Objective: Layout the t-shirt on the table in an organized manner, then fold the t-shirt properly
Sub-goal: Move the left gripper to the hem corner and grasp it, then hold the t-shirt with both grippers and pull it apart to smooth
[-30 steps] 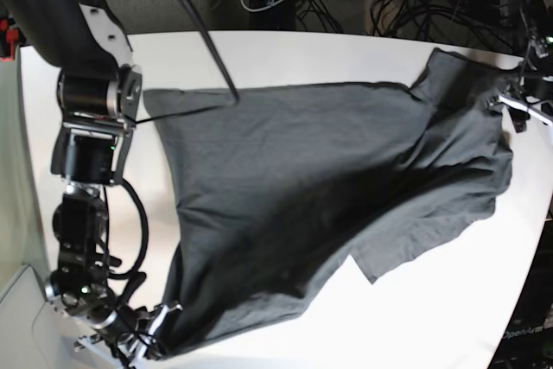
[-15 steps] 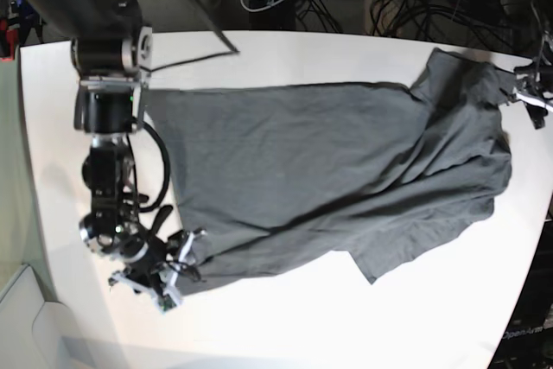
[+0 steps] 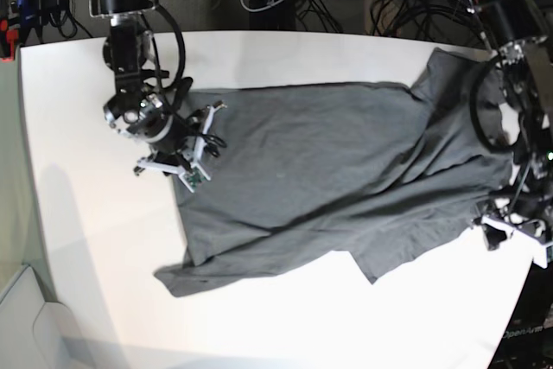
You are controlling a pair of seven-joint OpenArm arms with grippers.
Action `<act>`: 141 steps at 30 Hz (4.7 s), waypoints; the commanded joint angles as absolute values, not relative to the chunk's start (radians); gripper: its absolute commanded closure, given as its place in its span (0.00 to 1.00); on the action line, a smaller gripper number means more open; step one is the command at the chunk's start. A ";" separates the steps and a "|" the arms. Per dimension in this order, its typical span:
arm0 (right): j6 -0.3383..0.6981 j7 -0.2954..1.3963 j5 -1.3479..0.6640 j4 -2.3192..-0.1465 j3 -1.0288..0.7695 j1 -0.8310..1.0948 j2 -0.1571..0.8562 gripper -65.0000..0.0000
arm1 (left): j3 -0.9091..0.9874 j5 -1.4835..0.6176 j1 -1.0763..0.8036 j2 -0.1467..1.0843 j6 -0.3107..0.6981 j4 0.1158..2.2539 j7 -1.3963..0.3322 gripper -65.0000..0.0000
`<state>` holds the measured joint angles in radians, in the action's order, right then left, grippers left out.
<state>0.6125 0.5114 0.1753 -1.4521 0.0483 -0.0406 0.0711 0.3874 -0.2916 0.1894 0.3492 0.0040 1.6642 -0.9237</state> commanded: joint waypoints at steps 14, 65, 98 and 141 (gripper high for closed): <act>0.608 0.492 0.162 -1.466 0.044 -0.007 0.073 1.00 | 0.188 -0.297 0.544 0.219 0.002 0.990 -0.607 1.00; 0.608 0.564 0.162 -1.653 0.047 0.143 0.140 1.00 | 0.453 -0.298 0.486 0.318 -0.111 1.181 -0.714 1.00; 0.608 0.565 0.163 -1.649 0.044 0.143 0.154 1.00 | 0.231 -0.305 0.561 0.344 -0.120 0.466 -0.289 1.00; 0.608 0.581 0.162 -1.833 0.031 0.134 0.113 1.00 | 0.277 -0.297 0.565 0.298 -0.119 0.785 -0.469 1.00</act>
